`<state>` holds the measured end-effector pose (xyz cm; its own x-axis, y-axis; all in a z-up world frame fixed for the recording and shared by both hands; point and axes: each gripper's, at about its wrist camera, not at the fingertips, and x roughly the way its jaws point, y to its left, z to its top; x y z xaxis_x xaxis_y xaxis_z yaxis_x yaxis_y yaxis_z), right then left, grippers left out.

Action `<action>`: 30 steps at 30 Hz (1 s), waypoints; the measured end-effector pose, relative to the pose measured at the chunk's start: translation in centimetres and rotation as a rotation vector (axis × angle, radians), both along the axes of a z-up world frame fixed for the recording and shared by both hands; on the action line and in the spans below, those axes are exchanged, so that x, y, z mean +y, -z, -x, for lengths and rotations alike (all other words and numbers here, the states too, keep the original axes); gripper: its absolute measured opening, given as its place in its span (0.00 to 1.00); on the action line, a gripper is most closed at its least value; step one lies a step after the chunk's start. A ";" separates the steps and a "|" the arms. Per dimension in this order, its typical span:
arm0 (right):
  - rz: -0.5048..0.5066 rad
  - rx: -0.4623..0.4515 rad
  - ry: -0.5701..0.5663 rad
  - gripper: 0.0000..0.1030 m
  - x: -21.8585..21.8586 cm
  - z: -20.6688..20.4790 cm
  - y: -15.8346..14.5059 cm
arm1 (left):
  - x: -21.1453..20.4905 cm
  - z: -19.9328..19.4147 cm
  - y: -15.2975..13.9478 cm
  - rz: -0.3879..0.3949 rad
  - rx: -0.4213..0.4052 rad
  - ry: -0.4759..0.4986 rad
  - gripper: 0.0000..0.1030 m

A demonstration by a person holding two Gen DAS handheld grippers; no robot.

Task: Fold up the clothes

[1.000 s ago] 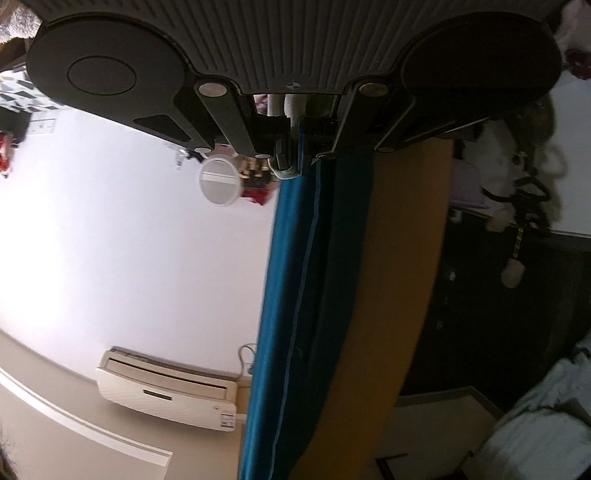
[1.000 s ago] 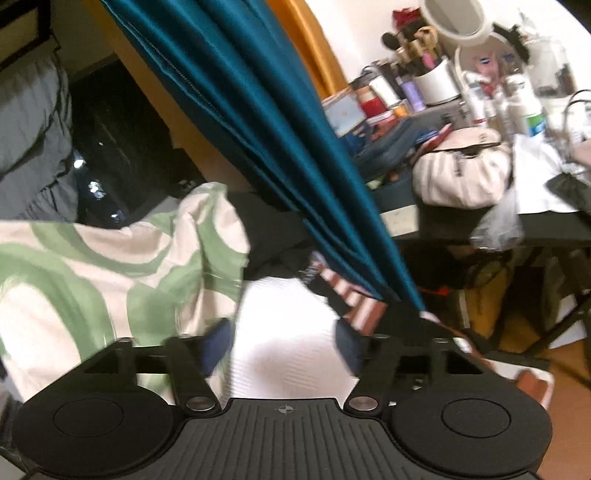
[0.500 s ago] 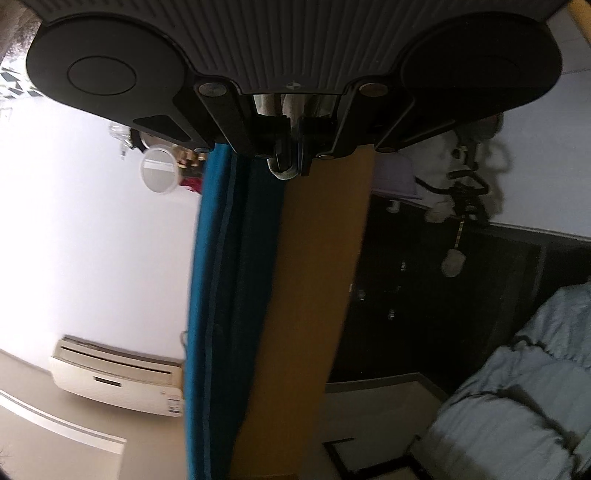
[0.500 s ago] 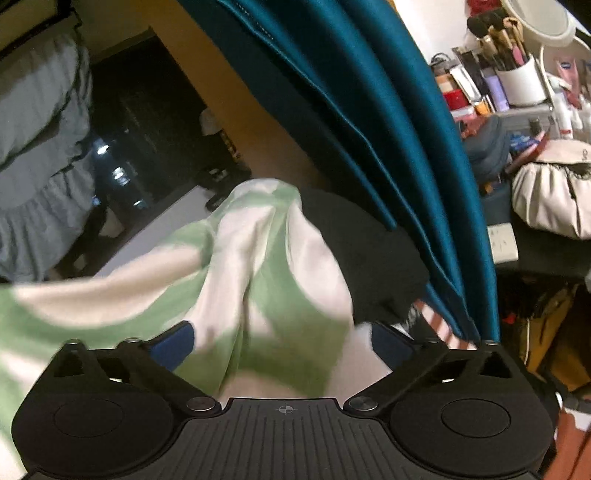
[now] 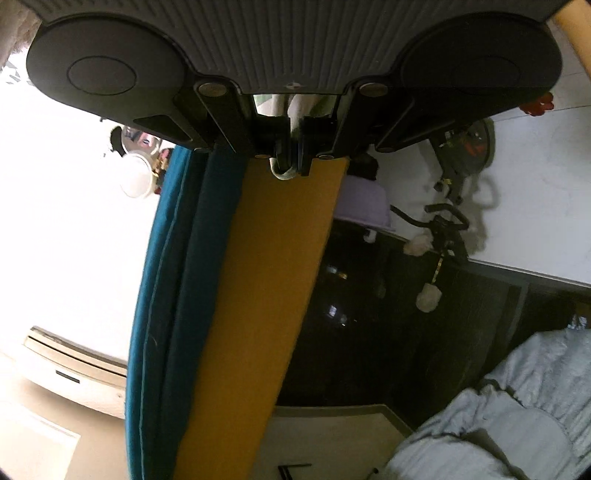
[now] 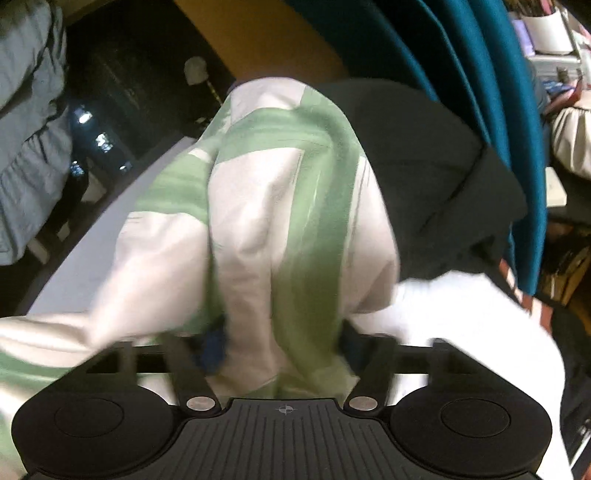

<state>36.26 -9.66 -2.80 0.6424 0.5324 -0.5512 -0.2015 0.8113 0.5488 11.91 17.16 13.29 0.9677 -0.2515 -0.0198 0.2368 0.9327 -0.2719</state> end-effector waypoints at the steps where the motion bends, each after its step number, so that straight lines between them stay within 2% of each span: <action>1: -0.004 -0.005 -0.019 0.21 0.0 0.2 0.0 | -0.3 -0.1 0.0 -0.002 -0.004 0.016 0.03; 2: -0.013 -0.014 -0.045 0.15 -0.1 0.6 -0.1 | -0.7 -0.1 -0.1 -0.006 -0.012 0.035 0.03; 6: -0.072 -0.089 -0.130 0.12 -1.2 3.3 -1.2 | -3.0 0.3 -0.6 -0.042 -0.047 0.102 0.03; 9: -0.133 -0.123 -0.135 0.11 -2.9 5.3 -2.0 | -5.0 1.0 -1.1 -0.054 -0.072 0.147 0.03; 12: -0.174 -0.134 -0.097 0.11 -5.8 7.2 -2.1 | -7.3 1.6 -1.6 -0.046 -0.078 0.186 0.03; 16: -0.157 -0.167 -0.045 0.11 -10.3 9.1 -2.6 | -10.5 2.9 -2.2 0.016 -0.089 0.255 0.03; 19: -0.163 -0.191 0.002 0.11 -14.1 11.0 -3.1 | -13.5 4.1 -2.1 -0.002 -0.100 0.317 0.03; 30: -0.144 -0.265 0.281 0.11 -29.6 20.5 -5.0 | -22.9 6.3 -0.1 0.062 -0.083 0.642 0.03</action>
<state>15.74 -39.29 2.24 0.8835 0.3756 -0.2798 -0.1328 0.7738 0.6193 5.57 -5.70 13.34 0.6223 -0.7785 0.0821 0.7644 0.5818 -0.2778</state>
